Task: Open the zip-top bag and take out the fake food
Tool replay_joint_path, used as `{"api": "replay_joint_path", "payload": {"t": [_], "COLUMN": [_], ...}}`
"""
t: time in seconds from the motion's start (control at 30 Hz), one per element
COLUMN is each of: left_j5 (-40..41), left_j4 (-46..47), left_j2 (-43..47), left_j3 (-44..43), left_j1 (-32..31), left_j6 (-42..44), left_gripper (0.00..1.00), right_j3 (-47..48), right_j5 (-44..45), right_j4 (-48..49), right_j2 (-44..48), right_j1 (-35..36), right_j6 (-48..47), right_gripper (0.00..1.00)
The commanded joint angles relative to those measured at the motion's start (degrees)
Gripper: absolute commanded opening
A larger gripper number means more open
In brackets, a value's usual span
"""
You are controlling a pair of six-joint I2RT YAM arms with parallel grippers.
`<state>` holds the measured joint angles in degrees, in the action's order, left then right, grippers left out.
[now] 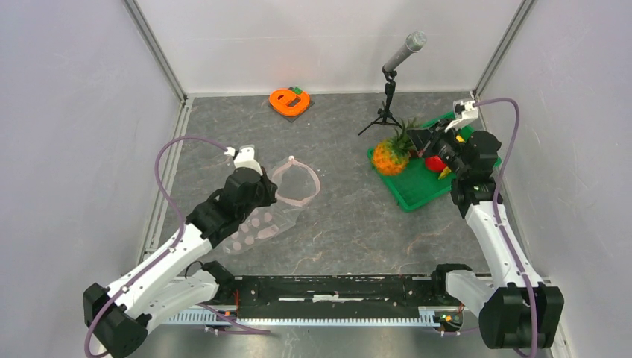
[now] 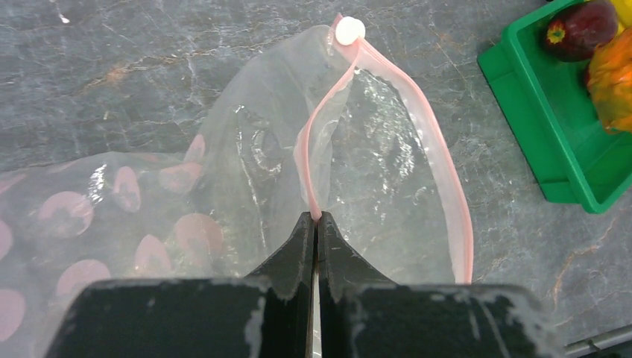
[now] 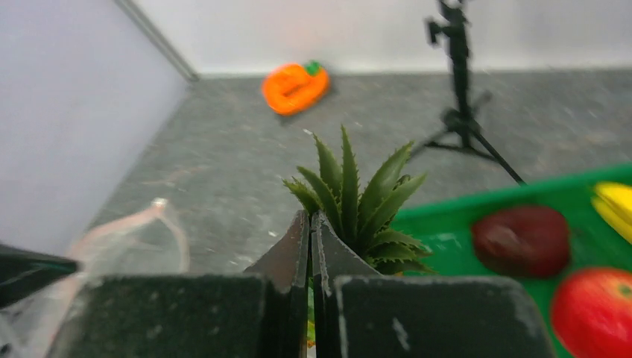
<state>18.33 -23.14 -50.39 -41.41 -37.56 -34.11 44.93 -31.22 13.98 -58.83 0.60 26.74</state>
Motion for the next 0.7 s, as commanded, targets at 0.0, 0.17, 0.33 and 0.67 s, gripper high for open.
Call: {"api": "replay_joint_path", "payload": {"t": [0.0, 0.17, 0.33, 0.67], "left_j5": [3.8, 7.0, 10.3, 9.6], "left_j4": [-3.2, -6.1, -7.8, -6.1], "left_j2": [2.8, 4.7, 5.2, 2.4], "left_j3": [0.7, 0.7, -0.8, -2.9], "left_j1": [0.5, 1.1, 2.5, 4.4], "left_j6": [4.1, 6.5, 9.9, 14.0], "left_gripper": [0.02, 0.02, 0.02, 0.02], "right_j3": [-2.6, -7.6, -12.4, -13.9], "right_j5": [15.1, 20.4, 25.5, 35.9], "right_j4": [-9.4, -7.3, -5.7, -12.7], "right_j2": [1.5, 0.6, 0.2, 0.1], "right_j1": [-1.9, -3.1, -3.9, -6.0], "right_j6": [-9.6, -6.2, -4.1, -3.3], "right_gripper": [0.0, 0.0, 0.0, 0.22]}}
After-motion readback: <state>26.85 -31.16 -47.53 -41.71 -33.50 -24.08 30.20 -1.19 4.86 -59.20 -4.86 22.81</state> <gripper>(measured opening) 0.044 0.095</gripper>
